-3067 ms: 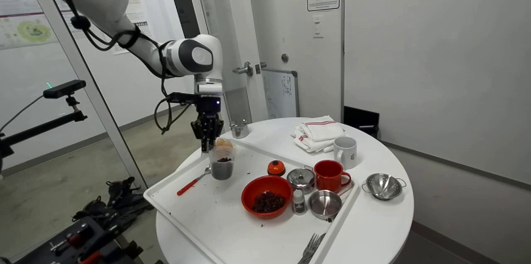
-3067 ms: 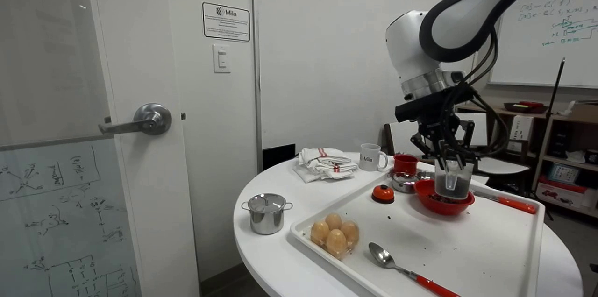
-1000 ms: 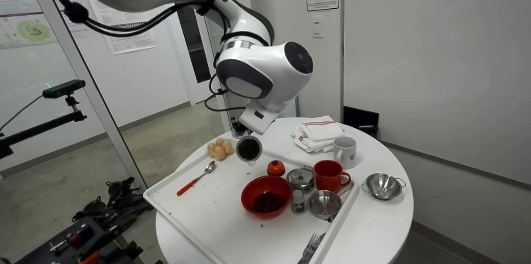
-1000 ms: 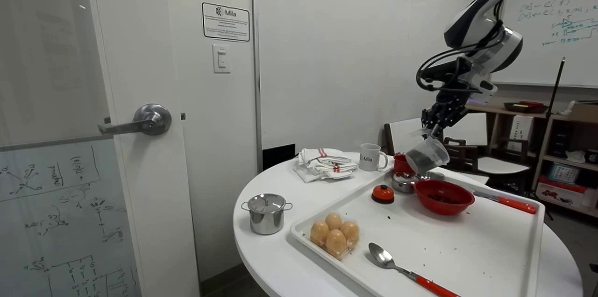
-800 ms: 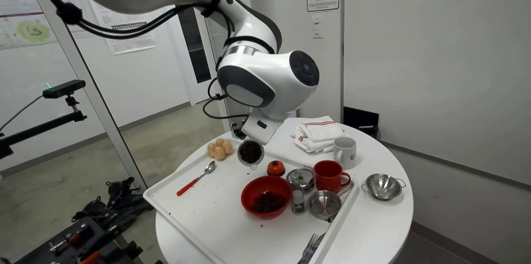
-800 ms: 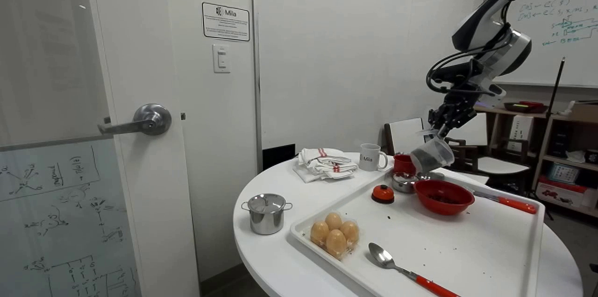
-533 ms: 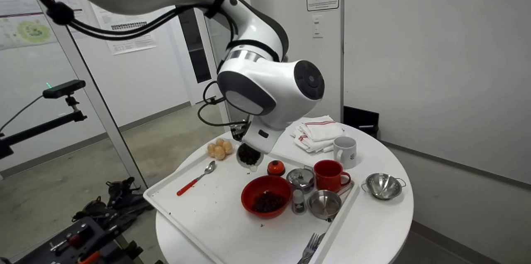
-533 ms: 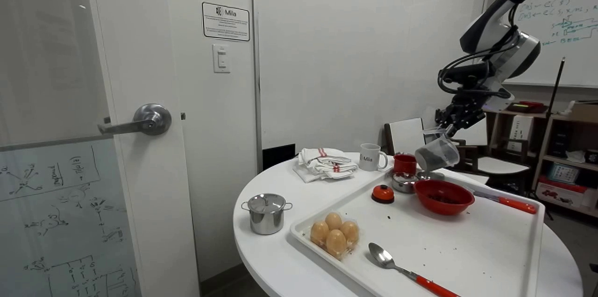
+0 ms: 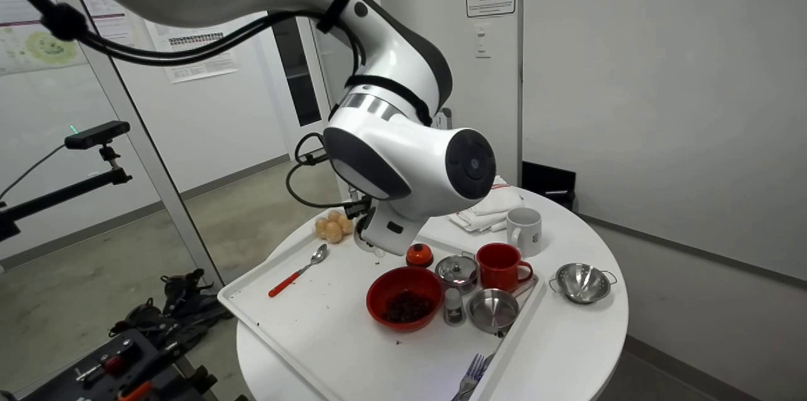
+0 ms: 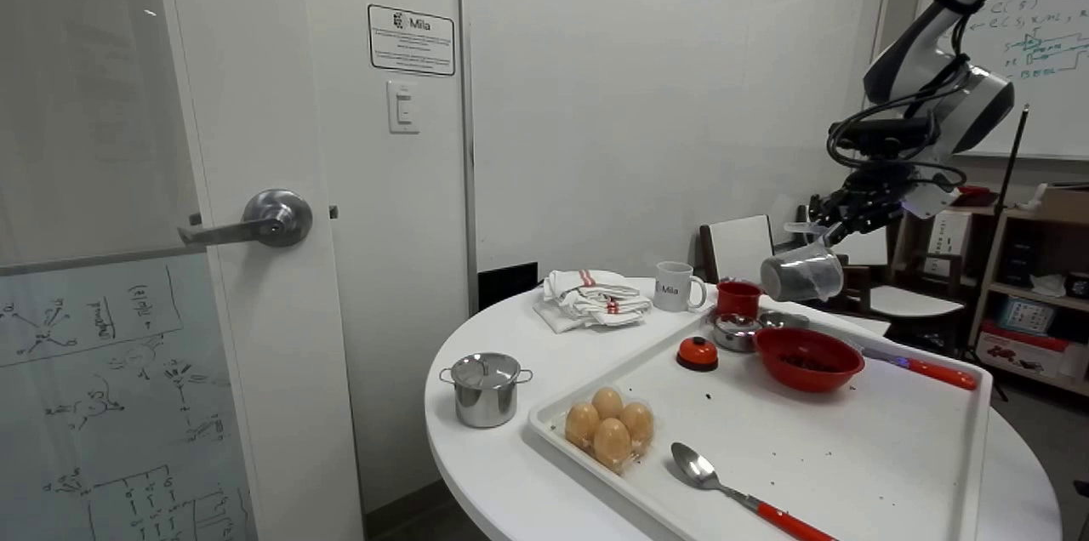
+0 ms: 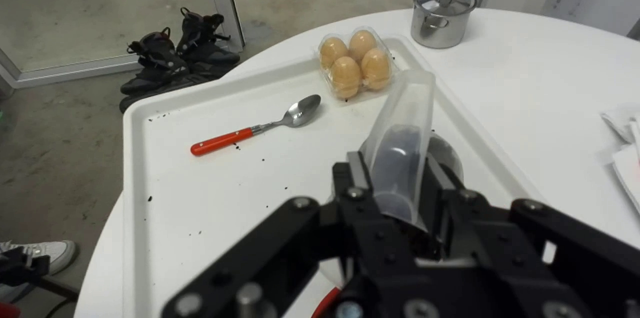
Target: Pour some of the contents of the jar into the orange bowl
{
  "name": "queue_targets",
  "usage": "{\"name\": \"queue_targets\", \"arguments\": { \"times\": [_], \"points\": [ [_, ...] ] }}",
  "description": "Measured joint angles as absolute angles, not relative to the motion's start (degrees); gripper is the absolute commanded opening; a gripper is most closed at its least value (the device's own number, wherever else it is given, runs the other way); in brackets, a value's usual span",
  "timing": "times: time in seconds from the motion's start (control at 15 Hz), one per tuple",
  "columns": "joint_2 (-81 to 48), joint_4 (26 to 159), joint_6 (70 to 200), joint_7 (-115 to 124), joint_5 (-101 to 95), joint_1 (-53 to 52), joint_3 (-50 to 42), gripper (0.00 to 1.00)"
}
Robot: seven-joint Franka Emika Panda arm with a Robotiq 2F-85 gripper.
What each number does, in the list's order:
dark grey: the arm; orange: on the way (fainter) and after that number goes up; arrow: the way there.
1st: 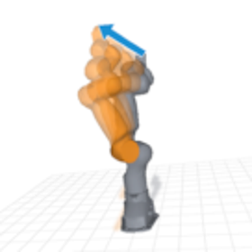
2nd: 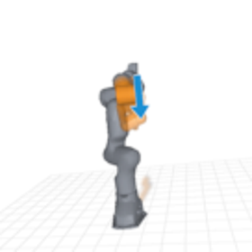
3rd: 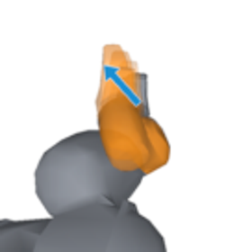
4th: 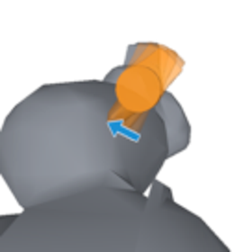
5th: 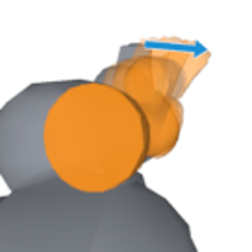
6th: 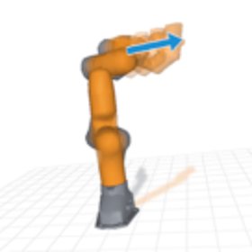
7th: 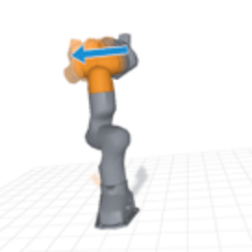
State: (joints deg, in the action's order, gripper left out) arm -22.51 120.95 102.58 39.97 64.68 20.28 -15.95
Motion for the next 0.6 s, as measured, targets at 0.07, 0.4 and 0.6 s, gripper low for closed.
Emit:
{"name": "queue_targets", "arguments": {
  "times": [0.07, 0.4, 0.6],
  "points": [
    [-22.5, 120.9, 101.2, 38.7, 65.1, 20.6, -16.3, 0.09],
    [-22.5, 120.9, 95.4, 33.5, 66.1, 21.9, -17.8, 0.09],
    [-22.6, 121.1, 92.4, 30.7, 66.1, 22.5, -18.7, 0.09]
  ]
}}
